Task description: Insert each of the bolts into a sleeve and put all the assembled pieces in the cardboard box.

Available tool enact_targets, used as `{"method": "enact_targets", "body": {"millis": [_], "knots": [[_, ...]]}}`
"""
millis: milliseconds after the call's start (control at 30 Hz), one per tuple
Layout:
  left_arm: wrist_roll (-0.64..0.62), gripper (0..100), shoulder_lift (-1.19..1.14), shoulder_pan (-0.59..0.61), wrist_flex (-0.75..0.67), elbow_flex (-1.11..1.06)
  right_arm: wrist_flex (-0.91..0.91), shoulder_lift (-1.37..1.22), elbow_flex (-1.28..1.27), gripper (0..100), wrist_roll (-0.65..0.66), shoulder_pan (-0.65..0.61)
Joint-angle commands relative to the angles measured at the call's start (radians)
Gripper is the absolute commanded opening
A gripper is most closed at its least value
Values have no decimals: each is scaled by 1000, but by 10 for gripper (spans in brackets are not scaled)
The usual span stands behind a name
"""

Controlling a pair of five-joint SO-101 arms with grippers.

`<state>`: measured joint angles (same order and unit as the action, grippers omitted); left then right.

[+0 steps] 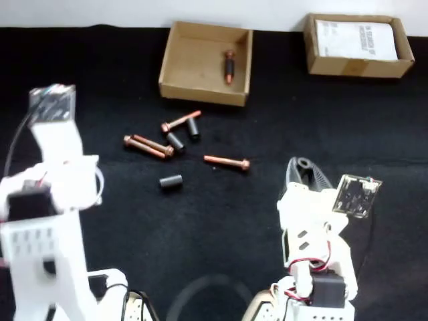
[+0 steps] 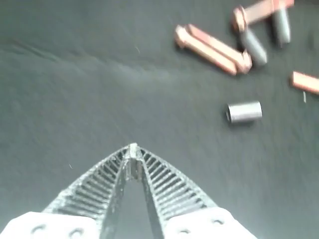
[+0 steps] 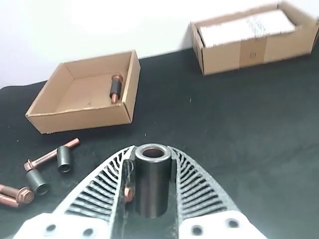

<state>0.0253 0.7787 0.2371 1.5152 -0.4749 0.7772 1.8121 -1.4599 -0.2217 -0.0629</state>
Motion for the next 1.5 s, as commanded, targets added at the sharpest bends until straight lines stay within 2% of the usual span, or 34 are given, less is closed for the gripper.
{"method": "enact_targets", "body": {"millis": [0, 67, 133, 267, 433, 667, 833, 933, 1133, 1467], "knots": [[2, 9, -90, -143, 25, 90, -22, 19, -36, 7, -18, 12], [2, 9, -102, -245, 8, 105, -22, 19, -68, 7, -18, 12], [6, 9, -113, -340, -68, 124, -22, 19, -94, 7, -18, 12], [40, 10, -199, -446, -195, 151, -22, 21, -131, 7, -18, 15], [328, 10, -464, -499, -232, 248, -22, 21, -140, 7, -15, 18], [703, 11, -849, -536, -239, 519, -19, 21, -140, 7, -14, 18], [891, 11, -1055, -611, -232, 694, -21, 19, -162, 7, -15, 18], [942, 38, -1142, -662, -222, 754, -22, 19, -183, 7, -11, 18], [994, 195, -1271, -737, -98, 868, -22, 19, -185, 7, -9, 18], [1040, 195, -1592, -668, -130, 1147, -22, 21, -191, 7, -9, 18]]}}
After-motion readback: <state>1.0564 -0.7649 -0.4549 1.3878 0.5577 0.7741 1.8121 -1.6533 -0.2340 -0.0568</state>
